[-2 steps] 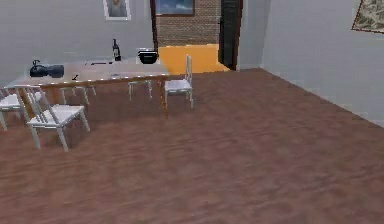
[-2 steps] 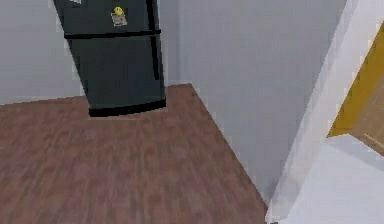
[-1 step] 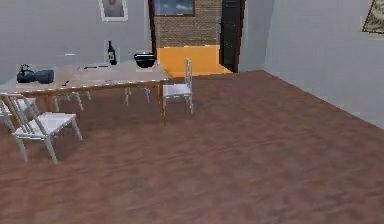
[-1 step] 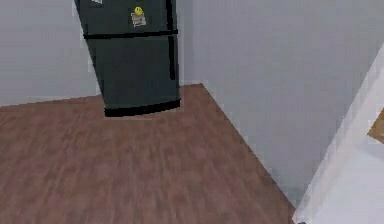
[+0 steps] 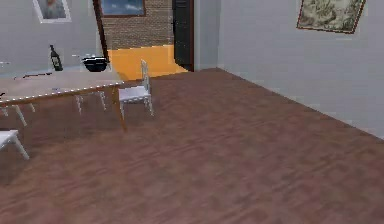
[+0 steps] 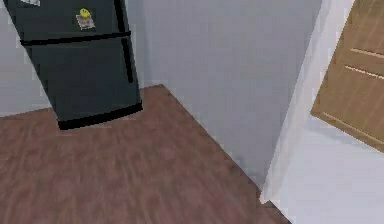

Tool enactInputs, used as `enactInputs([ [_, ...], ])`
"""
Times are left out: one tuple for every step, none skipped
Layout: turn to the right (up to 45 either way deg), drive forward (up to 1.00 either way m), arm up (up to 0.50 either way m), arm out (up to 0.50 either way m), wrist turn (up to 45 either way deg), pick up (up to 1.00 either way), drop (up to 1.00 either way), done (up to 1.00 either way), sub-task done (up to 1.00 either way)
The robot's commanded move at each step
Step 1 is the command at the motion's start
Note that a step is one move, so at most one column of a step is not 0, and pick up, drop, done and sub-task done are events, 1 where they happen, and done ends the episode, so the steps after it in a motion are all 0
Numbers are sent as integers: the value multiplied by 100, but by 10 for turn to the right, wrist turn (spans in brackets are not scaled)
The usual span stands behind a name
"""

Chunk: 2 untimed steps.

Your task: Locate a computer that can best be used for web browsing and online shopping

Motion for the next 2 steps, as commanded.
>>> enactInputs([
  [0, 100, 0, 0, 0, 0, 0, 0, 0],
  [0, 100, 0, 0, 0, 0, 0, 0, 0],
])
